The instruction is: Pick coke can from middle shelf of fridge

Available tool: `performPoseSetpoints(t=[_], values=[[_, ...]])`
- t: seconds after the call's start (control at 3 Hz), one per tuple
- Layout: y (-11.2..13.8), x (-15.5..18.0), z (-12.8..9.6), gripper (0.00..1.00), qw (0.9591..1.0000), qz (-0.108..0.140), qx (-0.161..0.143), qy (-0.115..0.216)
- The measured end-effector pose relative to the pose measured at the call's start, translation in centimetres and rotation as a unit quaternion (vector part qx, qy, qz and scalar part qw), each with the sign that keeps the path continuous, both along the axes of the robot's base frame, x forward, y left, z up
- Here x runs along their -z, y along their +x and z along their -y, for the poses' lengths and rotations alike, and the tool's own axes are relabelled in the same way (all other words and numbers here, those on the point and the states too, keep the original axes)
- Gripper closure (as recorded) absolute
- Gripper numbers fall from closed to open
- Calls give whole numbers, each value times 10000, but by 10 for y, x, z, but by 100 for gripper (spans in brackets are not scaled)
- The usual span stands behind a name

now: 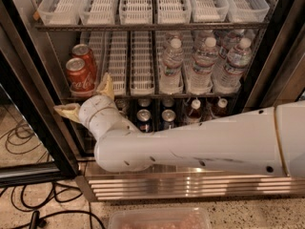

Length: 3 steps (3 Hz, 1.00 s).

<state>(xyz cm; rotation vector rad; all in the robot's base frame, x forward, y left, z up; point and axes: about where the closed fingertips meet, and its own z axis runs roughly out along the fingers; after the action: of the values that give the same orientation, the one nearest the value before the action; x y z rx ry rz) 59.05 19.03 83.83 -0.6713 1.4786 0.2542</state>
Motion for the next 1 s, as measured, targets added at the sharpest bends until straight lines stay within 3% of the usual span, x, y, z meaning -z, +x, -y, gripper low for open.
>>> performPoseSetpoints(t=[0.33, 1.0], values=[[7, 1, 2, 20, 9997, 73, 241, 53], [19, 1, 2, 28, 9984, 189, 503, 169]])
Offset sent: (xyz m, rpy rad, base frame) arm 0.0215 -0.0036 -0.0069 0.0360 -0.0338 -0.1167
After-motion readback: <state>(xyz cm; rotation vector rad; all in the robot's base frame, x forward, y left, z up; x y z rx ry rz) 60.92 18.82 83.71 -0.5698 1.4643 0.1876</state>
